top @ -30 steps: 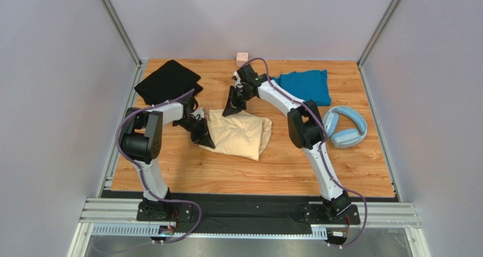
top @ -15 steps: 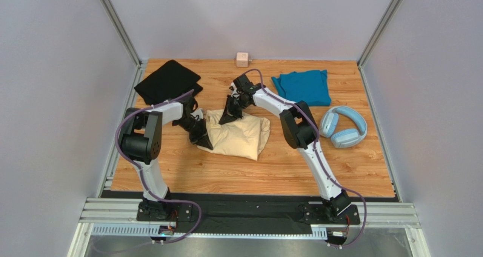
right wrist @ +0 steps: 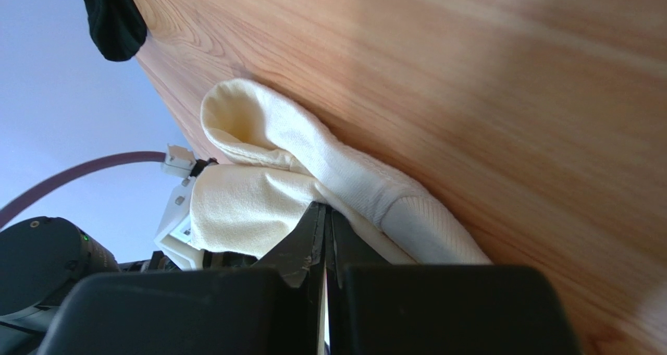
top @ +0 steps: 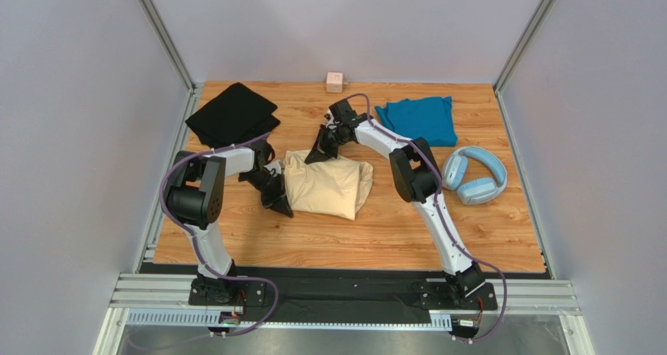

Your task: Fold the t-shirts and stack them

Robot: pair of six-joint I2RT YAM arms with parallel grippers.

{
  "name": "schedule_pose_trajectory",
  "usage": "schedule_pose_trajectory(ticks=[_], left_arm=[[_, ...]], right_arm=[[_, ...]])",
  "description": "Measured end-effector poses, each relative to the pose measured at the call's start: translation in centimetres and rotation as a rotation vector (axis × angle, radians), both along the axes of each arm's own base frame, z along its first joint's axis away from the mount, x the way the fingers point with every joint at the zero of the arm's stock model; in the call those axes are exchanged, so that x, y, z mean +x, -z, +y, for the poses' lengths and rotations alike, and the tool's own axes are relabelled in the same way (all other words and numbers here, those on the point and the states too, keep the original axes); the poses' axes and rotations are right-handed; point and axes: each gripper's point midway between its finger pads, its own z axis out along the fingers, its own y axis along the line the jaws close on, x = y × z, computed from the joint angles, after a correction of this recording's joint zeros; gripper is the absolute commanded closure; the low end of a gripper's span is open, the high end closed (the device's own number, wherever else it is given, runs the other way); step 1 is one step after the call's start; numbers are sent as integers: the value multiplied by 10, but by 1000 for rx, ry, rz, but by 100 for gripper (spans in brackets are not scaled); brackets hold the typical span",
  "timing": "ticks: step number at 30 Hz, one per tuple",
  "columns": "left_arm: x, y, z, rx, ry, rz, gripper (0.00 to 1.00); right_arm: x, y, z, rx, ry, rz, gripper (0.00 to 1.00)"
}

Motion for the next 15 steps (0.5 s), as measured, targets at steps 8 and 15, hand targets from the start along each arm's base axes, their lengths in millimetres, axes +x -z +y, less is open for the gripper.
schedule_pose_trajectory(ticks=[8, 15], left_arm=[[-3, 0, 1, 7, 4, 2, 100], [5, -10, -3, -9, 4, -24, 90]], right_arm=[[15, -2, -8, 7, 37, -14, 94], [22, -8, -22, 25, 58, -5, 88]])
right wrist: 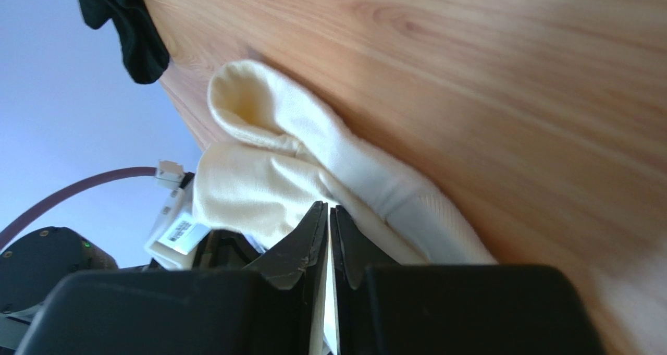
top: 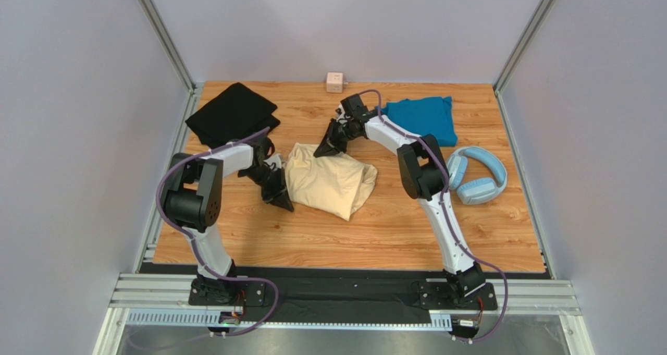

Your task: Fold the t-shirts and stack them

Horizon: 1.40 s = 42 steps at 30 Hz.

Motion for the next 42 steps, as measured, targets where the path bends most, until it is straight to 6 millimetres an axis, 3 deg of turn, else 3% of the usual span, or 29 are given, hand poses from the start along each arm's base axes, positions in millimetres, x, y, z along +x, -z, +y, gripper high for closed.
schedule_pose_trajectory(ticks=[3, 4, 5, 9, 13, 17, 21, 23, 34, 42], left_arm=[[15, -22, -4, -19, 5, -65, 80], [24, -34, -5, -25, 9, -103, 69], [32, -44, -6, -27, 11, -137, 66], [71, -91, 0, -37, -12, -319, 65], [111, -121, 30, -31, -102, -431, 64], [131, -106, 49, -33, -127, -409, 63], [122, -64, 46, -60, -102, -297, 59], [115, -50, 42, -79, -90, -250, 59], [101, -16, 25, -217, -88, -172, 57], [98, -8, 12, -329, -100, -121, 44]], right_arm=[[1, -16, -8, 10, 10, -11, 86], [3, -26, -10, 21, 13, -26, 86], [4, -35, -11, 32, 14, -39, 86], [5, -71, -8, 90, -8, -95, 86], [-13, -68, 0, 84, -65, -88, 87], [-50, -40, 7, 35, -142, -21, 87], [-92, -3, 3, -41, -194, 90, 90], [-106, 2, 1, -58, -218, 132, 91], [-127, 6, -17, -106, -300, 171, 94], [-136, 8, -25, -113, -366, 203, 96]])
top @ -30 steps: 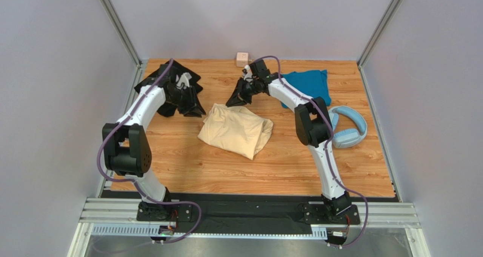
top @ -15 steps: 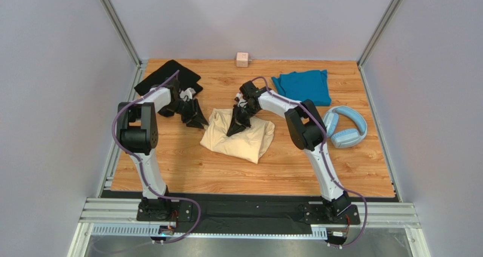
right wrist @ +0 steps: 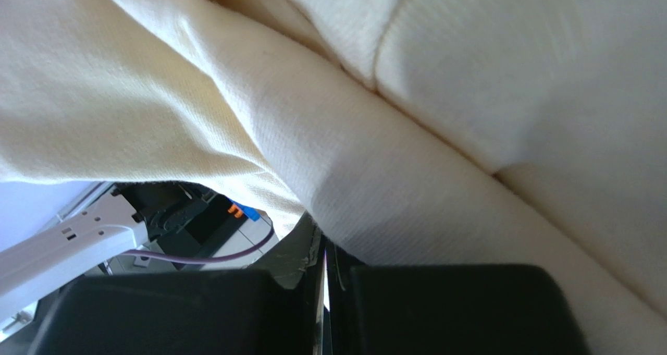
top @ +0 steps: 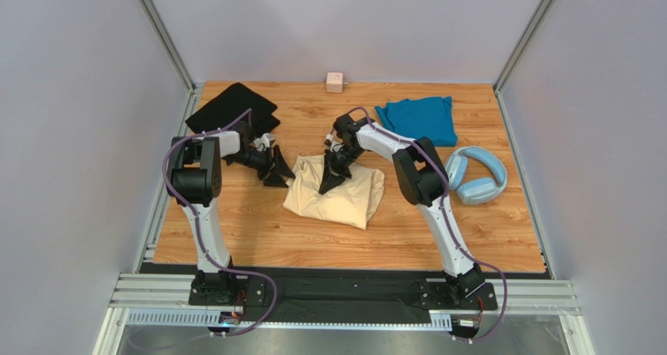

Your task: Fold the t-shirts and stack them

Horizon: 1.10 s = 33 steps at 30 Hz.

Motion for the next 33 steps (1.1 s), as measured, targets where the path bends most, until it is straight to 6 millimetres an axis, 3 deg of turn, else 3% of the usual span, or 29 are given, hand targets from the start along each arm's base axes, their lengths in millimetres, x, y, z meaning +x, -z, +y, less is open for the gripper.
schedule_pose_trajectory(ticks=[6, 13, 33], left_arm=[[-4, -1, -13, -143, -37, 33, 45], [-2, -7, -7, -247, -93, -21, 45], [-11, -13, -13, -337, -62, -58, 45]], right_arm=[[-5, 1, -9, 2, -43, 10, 96], [-7, 2, -15, -4, -62, 11, 96], [1, 5, -12, -34, -69, 13, 96]])
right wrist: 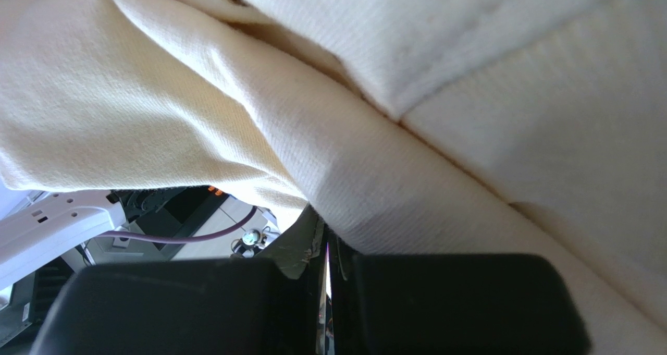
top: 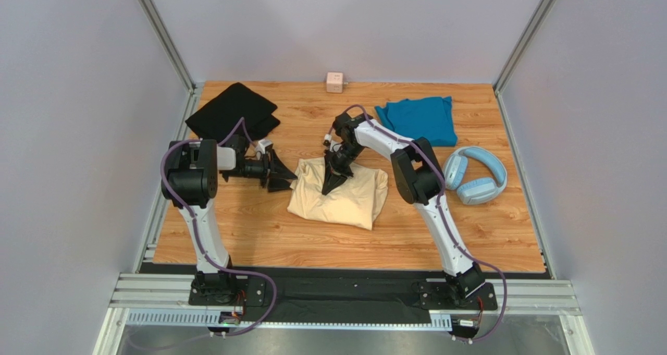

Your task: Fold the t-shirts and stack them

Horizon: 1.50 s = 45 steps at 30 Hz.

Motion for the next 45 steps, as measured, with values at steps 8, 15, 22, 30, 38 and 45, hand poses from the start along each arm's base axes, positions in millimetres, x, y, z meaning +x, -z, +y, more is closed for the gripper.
schedule_pose_trajectory(ticks=[8, 15, 22, 30, 38, 45], left_arm=[[-12, 1, -18, 5, 67, -9, 45], [-21, 5, -33, 36, 122, -12, 45], [-20, 8, -40, 89, 125, 7, 46], [-21, 9, -70, 157, 165, 12, 47], [-24, 16, -80, 220, 159, 38, 78], [-24, 14, -80, 271, 157, 3, 100]], right_arm=[[-1, 0, 2, -16, -2, 1, 96], [-2, 0, 3, -26, -1, 1, 97], [-2, 0, 5, -34, 7, 4, 98], [-2, 0, 7, -30, 22, 2, 98], [-2, 0, -1, -52, 35, 10, 98], [-2, -2, -2, -54, 40, 7, 91]])
